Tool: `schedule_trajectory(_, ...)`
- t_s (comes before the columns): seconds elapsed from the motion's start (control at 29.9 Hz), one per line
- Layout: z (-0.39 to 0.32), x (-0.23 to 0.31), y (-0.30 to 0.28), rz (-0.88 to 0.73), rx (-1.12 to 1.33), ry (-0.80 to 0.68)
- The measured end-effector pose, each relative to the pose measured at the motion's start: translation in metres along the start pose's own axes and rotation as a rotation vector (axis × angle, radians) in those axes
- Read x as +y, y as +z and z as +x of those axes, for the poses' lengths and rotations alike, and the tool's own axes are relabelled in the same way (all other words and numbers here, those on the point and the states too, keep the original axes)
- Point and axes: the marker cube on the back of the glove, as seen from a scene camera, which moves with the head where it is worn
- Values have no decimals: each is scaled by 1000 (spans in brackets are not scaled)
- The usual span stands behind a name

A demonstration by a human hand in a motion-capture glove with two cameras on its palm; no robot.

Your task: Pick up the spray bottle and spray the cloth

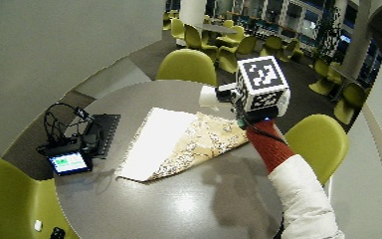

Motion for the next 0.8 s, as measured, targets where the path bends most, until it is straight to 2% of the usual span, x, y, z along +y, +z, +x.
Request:
schedule_trajectory(0.33,-2,-6,-7,0,50,12)
schedule_trajectory(0.53,-13,-6,-1,-75,12,9)
schedule_trajectory(0.67,-22,4,4,-150,-137,28)
schedule_trajectory(0.8,-35,7,5,-220,-422,72)
